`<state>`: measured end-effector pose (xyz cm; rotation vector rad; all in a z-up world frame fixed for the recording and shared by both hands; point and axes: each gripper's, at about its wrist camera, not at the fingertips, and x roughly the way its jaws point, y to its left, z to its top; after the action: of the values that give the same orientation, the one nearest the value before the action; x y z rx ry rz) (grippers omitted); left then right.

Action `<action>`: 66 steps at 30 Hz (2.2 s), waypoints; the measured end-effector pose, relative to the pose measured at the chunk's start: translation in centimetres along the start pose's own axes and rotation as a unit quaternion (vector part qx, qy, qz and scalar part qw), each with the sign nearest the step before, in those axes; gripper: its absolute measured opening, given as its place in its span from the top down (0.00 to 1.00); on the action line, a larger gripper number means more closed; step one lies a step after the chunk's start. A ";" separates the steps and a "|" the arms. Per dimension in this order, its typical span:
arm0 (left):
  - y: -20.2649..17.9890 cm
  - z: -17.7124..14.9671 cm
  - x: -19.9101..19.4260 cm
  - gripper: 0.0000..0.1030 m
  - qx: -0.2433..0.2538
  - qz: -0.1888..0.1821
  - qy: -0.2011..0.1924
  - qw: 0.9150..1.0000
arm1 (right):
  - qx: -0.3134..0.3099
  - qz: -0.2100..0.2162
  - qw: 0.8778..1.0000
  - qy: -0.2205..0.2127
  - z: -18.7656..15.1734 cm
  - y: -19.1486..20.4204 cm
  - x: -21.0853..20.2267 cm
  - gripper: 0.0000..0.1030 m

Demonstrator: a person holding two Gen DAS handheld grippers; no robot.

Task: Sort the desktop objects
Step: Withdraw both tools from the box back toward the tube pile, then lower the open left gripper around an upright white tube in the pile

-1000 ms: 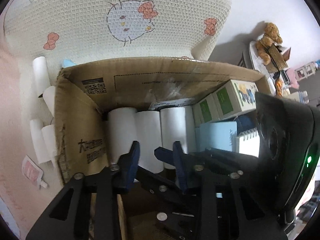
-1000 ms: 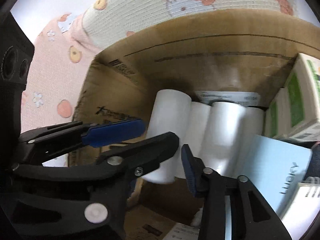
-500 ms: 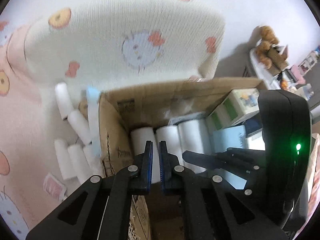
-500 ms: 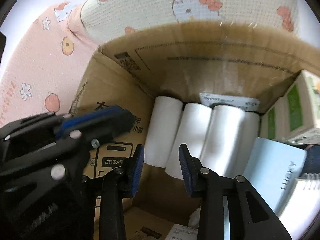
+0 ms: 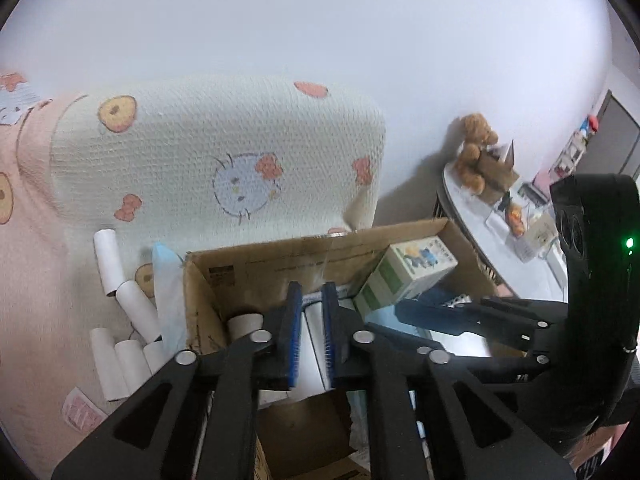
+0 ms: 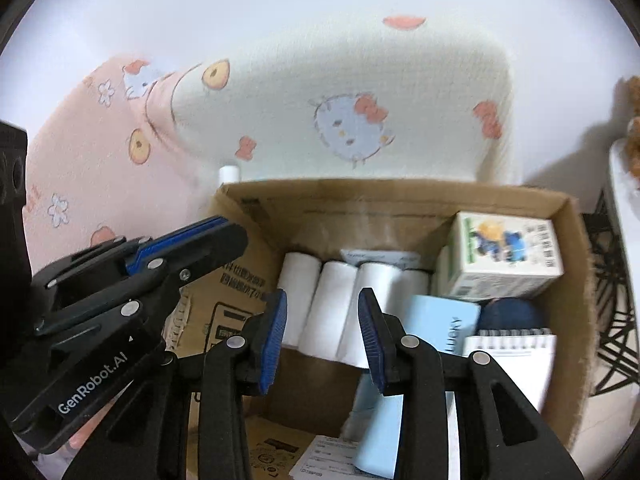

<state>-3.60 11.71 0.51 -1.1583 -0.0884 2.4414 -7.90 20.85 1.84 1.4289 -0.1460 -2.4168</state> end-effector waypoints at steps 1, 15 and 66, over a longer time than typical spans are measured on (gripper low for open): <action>0.2 0.0 -0.3 0.71 -0.004 -0.001 -0.009 1.000 | -0.002 -0.007 1.000 -0.003 0.1 -0.1 0.0 0.68; 7.2 -3.0 -5.9 0.49 -0.099 0.023 -0.101 0.990 | -0.066 -0.058 0.996 -0.030 0.2 5.1 -2.4 0.68; 31.1 -12.5 4.2 0.49 -0.289 0.118 -0.017 0.950 | -0.156 0.068 0.978 0.124 11.2 20.4 18.6 0.67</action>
<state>-7.62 -16.25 -18.01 -1.4263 -0.7616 2.7374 -21.22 -5.37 -2.99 1.5013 0.1806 -2.0230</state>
